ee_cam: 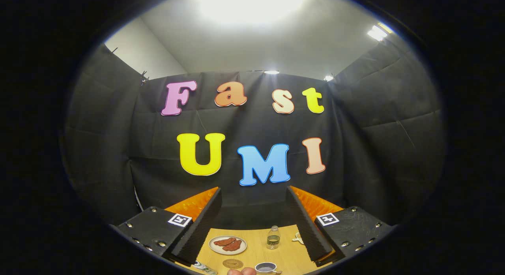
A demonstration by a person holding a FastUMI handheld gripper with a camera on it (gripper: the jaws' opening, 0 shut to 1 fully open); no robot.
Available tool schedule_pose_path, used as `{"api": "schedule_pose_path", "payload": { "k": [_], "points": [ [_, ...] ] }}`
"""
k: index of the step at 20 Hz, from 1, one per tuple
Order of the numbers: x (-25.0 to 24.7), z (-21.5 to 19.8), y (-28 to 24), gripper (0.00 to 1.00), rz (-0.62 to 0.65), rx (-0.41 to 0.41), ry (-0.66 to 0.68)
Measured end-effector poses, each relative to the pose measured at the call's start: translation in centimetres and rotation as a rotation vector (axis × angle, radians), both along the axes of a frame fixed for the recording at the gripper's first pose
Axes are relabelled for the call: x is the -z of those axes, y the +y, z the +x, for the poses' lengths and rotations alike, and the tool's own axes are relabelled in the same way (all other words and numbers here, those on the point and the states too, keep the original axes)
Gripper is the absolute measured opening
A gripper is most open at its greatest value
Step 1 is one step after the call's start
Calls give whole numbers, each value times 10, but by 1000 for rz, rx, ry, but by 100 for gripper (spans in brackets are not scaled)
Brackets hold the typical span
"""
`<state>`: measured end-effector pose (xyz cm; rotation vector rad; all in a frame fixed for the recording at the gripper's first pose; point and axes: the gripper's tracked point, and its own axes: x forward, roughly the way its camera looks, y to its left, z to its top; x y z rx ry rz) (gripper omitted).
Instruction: Take the bottle from table, then pour the juice into the cup, finally place the bottle on the coaster
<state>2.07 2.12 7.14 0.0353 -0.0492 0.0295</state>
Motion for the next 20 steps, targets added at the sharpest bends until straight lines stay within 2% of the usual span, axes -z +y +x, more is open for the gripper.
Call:
{"api": "schedule_pose_path", "payload": {
  "k": [8,13,20],
  "points": [
    [49,-3,39,99,2,-57,-9],
    [113,-20,71,99,-36,-95,16],
    [225,-50,126,99,-19,-223,117]
  ]
}}
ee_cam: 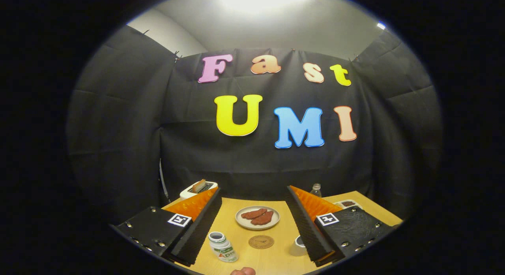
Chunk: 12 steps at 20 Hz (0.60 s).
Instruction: Take the bottle from table, then pour the juice into the cup, finally place the bottle on the coaster
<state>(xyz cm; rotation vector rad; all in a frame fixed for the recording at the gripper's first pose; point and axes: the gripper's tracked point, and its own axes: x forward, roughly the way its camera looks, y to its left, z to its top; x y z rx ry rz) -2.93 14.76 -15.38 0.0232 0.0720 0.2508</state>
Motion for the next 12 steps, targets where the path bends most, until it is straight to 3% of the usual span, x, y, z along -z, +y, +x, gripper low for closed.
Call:
{"api": "schedule_pose_path", "payload": {
  "k": [5,12],
  "points": [
    [85,-10,28,99,-43,-56,79],
    [157,-8,61,100,-87,-163,112]
  ]
}}
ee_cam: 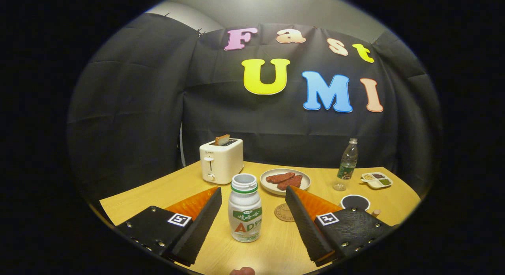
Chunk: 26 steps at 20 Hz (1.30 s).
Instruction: Take the bottle from table, then pour the juice into the cup, finally place the bottle on the coaster
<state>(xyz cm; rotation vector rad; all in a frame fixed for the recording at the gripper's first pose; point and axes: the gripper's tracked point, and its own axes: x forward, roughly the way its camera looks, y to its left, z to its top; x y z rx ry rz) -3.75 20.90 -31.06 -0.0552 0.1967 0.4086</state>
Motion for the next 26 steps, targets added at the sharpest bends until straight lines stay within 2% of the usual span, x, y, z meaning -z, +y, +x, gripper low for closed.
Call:
{"api": "schedule_pose_path", "payload": {
  "k": [6,13,15,16,18,22,26],
  "points": [
    [49,21,17,100,-73,-29,34],
    [84,39,26,100,-103,-45,67],
    [84,36,28,84,-97,-51,77],
    [85,38,28,76,-82,-40,79],
    [86,44,25,71,-38,-8,107],
    [58,43,10,67,70,31,130],
    [33,56,-21,65,280,142,198]
  ]
}}
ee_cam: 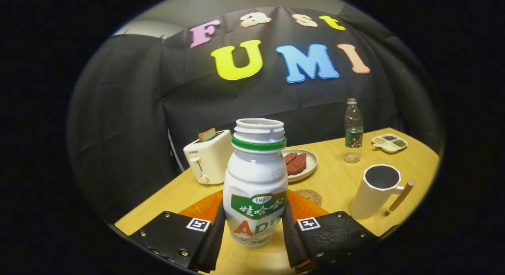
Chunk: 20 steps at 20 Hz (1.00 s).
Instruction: Take the bottle from table, then pour the juice into the cup, finally place the bottle on the coaster
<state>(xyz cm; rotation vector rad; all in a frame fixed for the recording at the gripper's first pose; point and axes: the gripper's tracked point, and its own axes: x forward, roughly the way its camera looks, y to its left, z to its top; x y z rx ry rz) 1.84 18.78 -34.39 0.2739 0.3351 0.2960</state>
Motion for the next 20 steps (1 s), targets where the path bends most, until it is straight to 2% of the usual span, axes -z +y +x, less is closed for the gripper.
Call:
{"api": "schedule_pose_path", "payload": {
  "k": [4,11,16,20],
  "points": [
    [-2,20,-29,65,126,107,72],
    [13,40,-60,65,397,228,210],
    [21,45,-68,65,561,267,282],
    [35,44,-67,65,637,295,347]
  ]
}}
